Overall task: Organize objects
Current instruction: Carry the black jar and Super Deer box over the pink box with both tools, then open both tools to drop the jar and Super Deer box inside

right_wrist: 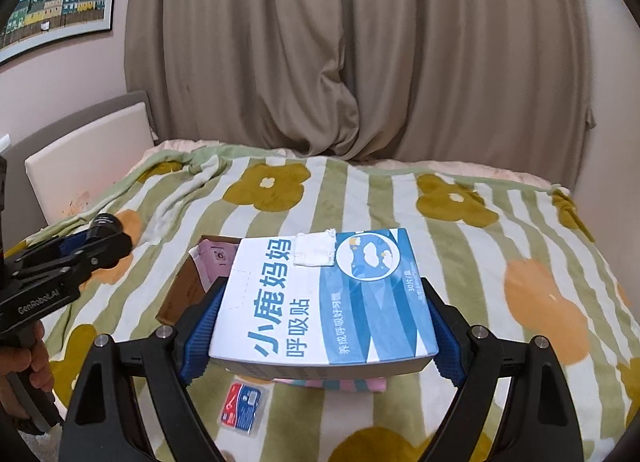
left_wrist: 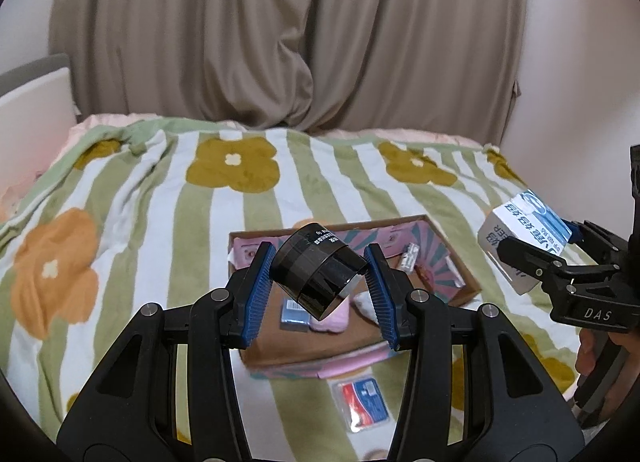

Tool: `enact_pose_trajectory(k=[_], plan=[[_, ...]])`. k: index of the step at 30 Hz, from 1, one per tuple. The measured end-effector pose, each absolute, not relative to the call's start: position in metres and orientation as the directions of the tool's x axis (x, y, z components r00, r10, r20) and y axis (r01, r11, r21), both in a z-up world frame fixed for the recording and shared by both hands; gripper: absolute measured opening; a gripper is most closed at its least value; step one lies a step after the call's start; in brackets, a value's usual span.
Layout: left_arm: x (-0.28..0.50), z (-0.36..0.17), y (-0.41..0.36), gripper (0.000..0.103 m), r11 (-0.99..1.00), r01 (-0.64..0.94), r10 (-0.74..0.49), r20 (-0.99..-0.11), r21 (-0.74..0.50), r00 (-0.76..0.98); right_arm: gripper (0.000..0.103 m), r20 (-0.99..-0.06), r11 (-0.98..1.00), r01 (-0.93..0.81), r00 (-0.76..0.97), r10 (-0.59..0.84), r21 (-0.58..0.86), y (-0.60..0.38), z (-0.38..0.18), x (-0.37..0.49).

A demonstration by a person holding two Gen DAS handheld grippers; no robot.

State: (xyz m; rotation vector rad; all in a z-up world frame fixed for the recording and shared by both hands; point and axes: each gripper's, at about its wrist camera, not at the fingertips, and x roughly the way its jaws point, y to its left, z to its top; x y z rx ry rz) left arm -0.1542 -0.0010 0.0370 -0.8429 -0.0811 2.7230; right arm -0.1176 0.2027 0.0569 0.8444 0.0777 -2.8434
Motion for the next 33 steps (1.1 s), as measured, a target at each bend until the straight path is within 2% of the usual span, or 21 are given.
enact_pose_trajectory(k=[6,15,22,26,28,29,30,33], plan=[[-0.215,0.003,0.007,0.042,-0.961,-0.256,0.264,-0.646,-0.109,-0.717,0.086,-0.608,-0.978,0.210,-0.778,-0.157,-0.017,0.190,0.035,-0.170],[-0.278,-0.063,0.013,0.042,-0.962,-0.251,0.242,-0.769,-0.110,-0.592,0.086,-0.716,-0.968,0.241,-0.663,-0.217,0.070,0.186,-0.019,-0.236],[-0.295,-0.082,0.020,0.042,-0.962,-0.256,0.225,-0.804,-0.094,-0.550,0.086,-0.749,-0.966,0.221,-0.616,-0.244,0.133,0.192,-0.040,-0.260],[-0.291,-0.075,0.022,0.043,-0.951,-0.282,0.268,-0.785,-0.124,-0.559,0.086,-0.753,-0.955,0.209,-0.588,-0.296,0.212,0.197,-0.042,-0.272],[-0.288,-0.069,0.024,0.053,-0.947,-0.299,0.276,-0.775,-0.118,-0.569,0.086,-0.755,-0.952,0.197,-0.579,-0.307,0.236,0.199,-0.043,-0.276],[-0.287,-0.066,0.027,0.081,-0.948,-0.301,0.264,-0.774,-0.101,-0.575,0.087,-0.758,-0.948,0.196,-0.570,-0.318,0.250,0.199,-0.044,-0.279],[-0.285,-0.062,0.029,0.102,-0.953,-0.295,0.240,-0.770,-0.070,-0.591,0.087,-0.758,-0.942,0.192,-0.560,-0.335,0.274,0.200,-0.045,-0.281],[-0.277,-0.054,0.029,0.103,-0.954,-0.297,0.222,-0.750,-0.037,-0.623,0.101,-0.718,-0.925,0.158,-0.590,-0.369,0.346,0.210,-0.042,-0.280]])
